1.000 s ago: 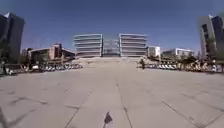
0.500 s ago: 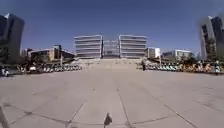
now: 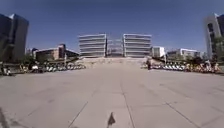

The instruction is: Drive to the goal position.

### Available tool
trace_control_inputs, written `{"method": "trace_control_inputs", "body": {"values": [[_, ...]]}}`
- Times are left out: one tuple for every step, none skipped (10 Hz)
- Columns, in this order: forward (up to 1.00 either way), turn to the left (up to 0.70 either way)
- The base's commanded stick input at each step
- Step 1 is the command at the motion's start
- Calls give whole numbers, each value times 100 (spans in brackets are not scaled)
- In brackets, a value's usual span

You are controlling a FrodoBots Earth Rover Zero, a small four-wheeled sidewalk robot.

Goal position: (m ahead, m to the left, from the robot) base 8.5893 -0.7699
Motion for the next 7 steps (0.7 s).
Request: {"method": "trace_control_inputs", "body": {"values": [[70, -1], [70, -1], [70, -1], [70, -1], [70, -1], [70, -1], [70, -1]]}}
